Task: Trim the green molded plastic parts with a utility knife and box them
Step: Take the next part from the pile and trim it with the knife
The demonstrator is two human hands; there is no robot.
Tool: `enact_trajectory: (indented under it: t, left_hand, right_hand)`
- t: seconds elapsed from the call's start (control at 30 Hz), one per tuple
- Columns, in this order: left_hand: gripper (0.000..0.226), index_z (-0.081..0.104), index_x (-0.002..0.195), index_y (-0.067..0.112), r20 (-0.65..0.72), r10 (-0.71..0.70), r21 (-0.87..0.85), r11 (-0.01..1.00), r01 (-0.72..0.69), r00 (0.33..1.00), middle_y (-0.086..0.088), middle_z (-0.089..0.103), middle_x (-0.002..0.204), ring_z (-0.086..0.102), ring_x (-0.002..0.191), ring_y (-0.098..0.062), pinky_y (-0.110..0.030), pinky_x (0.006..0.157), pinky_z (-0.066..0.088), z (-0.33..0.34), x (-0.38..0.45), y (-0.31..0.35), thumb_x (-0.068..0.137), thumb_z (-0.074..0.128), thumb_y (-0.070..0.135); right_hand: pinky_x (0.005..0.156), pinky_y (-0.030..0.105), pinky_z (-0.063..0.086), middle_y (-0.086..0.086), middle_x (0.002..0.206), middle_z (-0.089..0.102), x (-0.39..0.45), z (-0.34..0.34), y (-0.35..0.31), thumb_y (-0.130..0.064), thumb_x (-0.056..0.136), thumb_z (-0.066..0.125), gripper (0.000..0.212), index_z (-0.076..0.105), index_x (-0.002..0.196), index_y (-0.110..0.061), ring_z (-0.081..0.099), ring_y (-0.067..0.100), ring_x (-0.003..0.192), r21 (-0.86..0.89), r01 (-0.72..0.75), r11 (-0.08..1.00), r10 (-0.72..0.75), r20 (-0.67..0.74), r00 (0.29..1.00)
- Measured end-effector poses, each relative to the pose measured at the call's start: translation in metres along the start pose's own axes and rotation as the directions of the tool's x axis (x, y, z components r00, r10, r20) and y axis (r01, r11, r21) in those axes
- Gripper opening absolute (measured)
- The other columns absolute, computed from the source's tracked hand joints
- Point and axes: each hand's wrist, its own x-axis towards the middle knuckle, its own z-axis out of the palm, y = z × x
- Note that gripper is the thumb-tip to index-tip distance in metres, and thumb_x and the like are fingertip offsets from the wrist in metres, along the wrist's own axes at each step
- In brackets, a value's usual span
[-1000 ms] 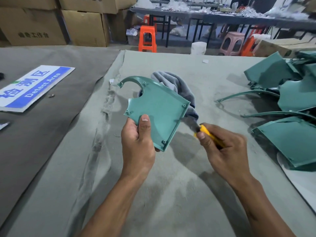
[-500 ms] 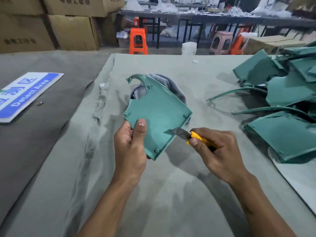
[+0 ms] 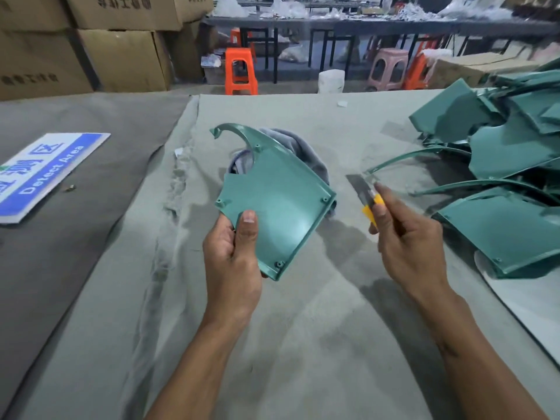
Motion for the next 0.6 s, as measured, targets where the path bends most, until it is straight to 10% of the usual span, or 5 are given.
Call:
enact_trajectory:
  t: [0.13,0.27,0.5,0.6]
  left_hand:
    - [0.021,0.059,0.083,0.021,-0.053,0.093,0.196,0.977,-0.081,0.994,0.014,0.065,0.073,0.056,0.065,-0.005,-0.027,0.058,0.047,-0.001,-0.002,-0.001,0.097,0.055,0.037]
    - [0.031,0.062,0.091,0.017,0.037,0.186,0.312,0.931,-0.188,0.982,-0.011,0.067,0.076,0.059,0.066,-0.035,-0.048,0.055,0.051,0.000,-0.012,0.001,0.097,0.053,0.046]
    - [0.049,0.061,0.088,0.003,0.100,0.199,0.382,0.897,-0.223,0.975,-0.020,0.062,0.071,0.056,0.063,-0.039,-0.050,0.053,0.046,0.000,-0.014,0.001,0.097,0.050,0.050]
    - [0.043,0.058,0.083,0.013,0.077,0.220,0.399,0.887,-0.232,0.973,-0.013,0.058,0.066,0.052,0.058,-0.032,-0.046,0.048,0.042,0.001,-0.015,0.001,0.096,0.050,0.053]
  right_hand:
    - [0.078,0.044,0.051,0.013,0.118,0.070,0.006,-0.011,0.015,-0.028,0.107,0.052,0.045,0.055,0.151,-0.022,0.064,0.039,0.098,-0.389,-0.218,0.895,0.231,-0.015,0.973]
    - [0.075,0.041,0.040,0.017,0.124,0.057,0.005,-0.014,0.007,-0.015,0.103,0.053,0.056,0.044,0.158,-0.022,0.057,0.043,0.108,-0.610,-0.222,0.761,0.383,0.146,0.912]
    - [0.095,0.047,0.044,0.014,0.126,0.049,-0.003,-0.011,-0.017,-0.011,0.092,0.052,0.044,0.051,0.136,-0.009,0.042,0.040,0.122,-0.845,-0.136,0.517,0.591,0.238,0.771]
    - [0.103,0.049,0.036,0.014,0.140,0.044,-0.003,-0.006,-0.022,-0.028,0.100,0.052,0.048,0.046,0.144,-0.009,0.033,0.037,0.132,-0.791,-0.203,0.577,0.521,0.165,0.838]
